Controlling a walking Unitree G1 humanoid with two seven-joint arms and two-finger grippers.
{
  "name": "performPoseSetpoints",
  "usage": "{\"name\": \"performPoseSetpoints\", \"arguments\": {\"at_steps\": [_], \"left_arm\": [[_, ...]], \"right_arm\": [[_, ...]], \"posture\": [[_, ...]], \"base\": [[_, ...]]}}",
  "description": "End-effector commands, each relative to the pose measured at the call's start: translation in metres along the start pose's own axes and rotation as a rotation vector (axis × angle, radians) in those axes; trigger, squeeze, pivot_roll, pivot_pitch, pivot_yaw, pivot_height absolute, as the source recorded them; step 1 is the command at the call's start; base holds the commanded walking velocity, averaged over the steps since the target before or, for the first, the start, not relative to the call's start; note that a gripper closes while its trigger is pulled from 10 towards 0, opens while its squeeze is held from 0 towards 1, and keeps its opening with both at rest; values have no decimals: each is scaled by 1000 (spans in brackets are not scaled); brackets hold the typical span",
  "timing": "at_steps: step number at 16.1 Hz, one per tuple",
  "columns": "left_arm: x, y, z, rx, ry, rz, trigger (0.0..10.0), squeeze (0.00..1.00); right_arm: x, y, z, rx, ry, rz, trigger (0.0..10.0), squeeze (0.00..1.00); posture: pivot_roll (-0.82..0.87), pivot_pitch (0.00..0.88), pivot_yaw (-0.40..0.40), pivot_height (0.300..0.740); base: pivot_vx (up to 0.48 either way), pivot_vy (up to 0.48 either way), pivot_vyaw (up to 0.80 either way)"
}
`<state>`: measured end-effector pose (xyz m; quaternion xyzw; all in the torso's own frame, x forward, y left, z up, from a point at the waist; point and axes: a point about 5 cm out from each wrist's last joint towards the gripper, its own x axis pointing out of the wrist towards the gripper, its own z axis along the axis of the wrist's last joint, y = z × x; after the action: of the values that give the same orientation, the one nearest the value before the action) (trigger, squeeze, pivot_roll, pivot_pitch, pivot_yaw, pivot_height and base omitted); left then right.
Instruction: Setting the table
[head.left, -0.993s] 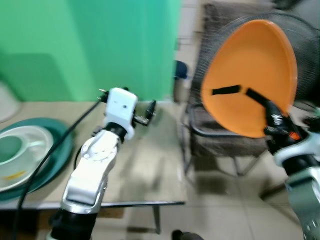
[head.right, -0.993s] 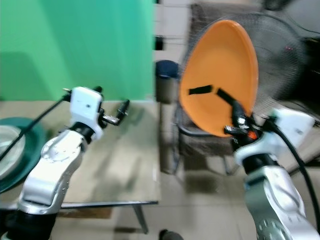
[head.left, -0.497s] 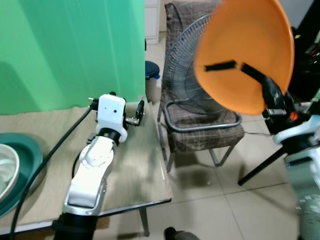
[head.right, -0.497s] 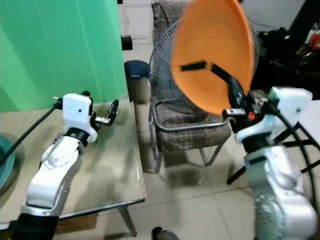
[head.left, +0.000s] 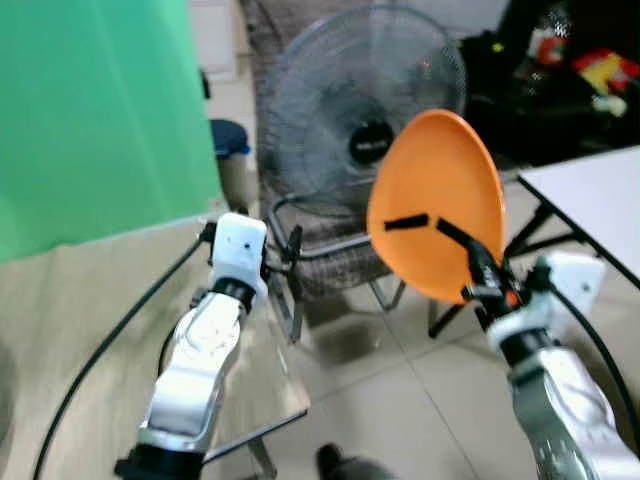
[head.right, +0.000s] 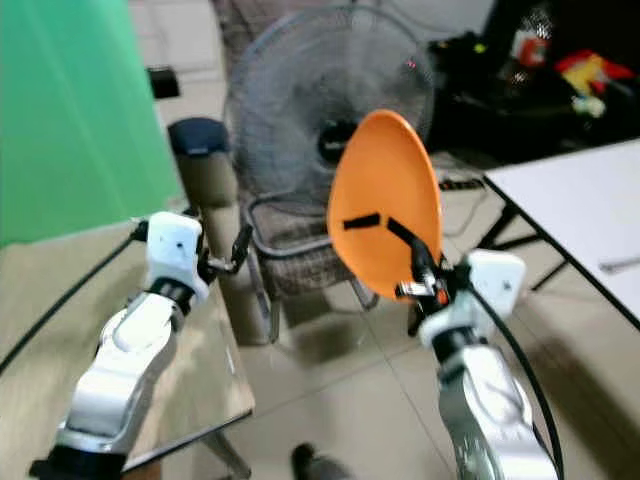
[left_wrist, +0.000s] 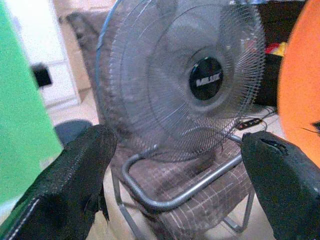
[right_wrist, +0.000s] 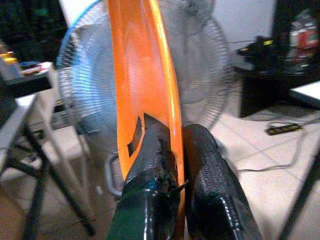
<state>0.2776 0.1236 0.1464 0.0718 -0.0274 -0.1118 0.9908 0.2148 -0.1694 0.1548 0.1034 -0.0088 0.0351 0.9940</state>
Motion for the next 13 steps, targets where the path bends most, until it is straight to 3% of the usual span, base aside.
{"name": "performPoseSetpoints", "arguments": {"at_steps": [1, 3, 9, 13], "left_arm": [[-1, 0, 8, -38, -21, -15, 10000, 0], [-3, -5, 6, -35, -11, -58, 10000, 0], [-1, -6, 6, -43, -5, -8, 10000, 0], [-8, -5, 4, -29, -8, -39, 10000, 0]], "right_arm": [[-5, -1, 9, -47, -65, -12, 10000, 0], [-10, -6, 2, -42, -41, -44, 10000, 0], [-12, -12, 2, -21, -42, -87, 10000, 0], [-13, -6, -1, -29, -17, -87, 10000, 0]], "posture": [[-19, 0, -3, 740], [-23, 0, -7, 740], [-22, 0, -21, 740], [-32, 0, -20, 740]], "base": [[0, 0, -800], [0, 0, -800], [0, 0, -800], [0, 0, -800]]}}
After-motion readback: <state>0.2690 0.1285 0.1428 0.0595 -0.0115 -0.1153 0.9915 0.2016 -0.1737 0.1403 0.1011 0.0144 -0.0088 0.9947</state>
